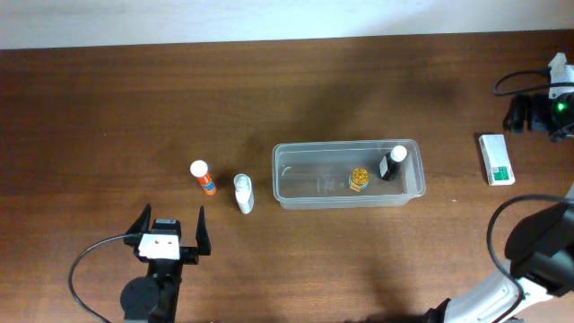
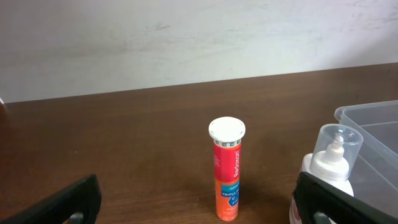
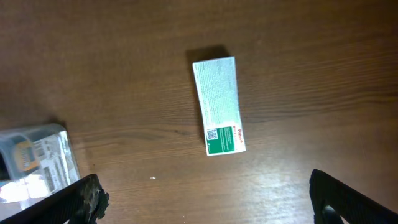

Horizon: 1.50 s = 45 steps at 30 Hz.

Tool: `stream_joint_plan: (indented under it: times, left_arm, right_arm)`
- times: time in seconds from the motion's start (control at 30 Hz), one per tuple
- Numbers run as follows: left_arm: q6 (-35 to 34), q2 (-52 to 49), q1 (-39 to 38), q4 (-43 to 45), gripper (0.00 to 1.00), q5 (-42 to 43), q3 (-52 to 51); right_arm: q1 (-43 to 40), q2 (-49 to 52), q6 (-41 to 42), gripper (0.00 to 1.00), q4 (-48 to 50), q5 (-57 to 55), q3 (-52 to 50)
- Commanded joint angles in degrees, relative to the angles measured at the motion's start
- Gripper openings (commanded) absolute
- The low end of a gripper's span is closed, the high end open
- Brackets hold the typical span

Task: Pack container
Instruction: 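Move right gripper over the white-and-green medicine box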

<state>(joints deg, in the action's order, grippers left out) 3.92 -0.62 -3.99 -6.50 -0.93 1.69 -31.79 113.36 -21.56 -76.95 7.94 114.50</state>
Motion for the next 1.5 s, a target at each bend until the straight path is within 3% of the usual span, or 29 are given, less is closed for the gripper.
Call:
stream_joint_plan:
  times: [0.0, 0.23, 0.53, 1.47]
  left_arm:
    - [0.9, 0.3, 0.4, 0.0, 0.99, -0.2, -0.3]
    - [0.9, 0.3, 0.4, 0.0, 0.99, -0.2, -0.3]
    - [0.9, 0.3, 0.4, 0.0, 1.00, -0.2, -0.3]
    - [0.9, 0.3, 0.4, 0.0, 0.99, -0.2, -0.3]
  right_arm:
    - [0.3, 5.2, -2.2, 0.98, -0.2, 3.0, -0.7]
    - [0.6, 14.4, -2.8, 0.99, 0.5, -0.5, -0.7]
    - [0.5, 18.9, -5.0, 0.99, 1.8, -1.2, -0.7]
    - [0.6, 24.6, -3.0, 1.00, 4.4, -5.7, -0.7]
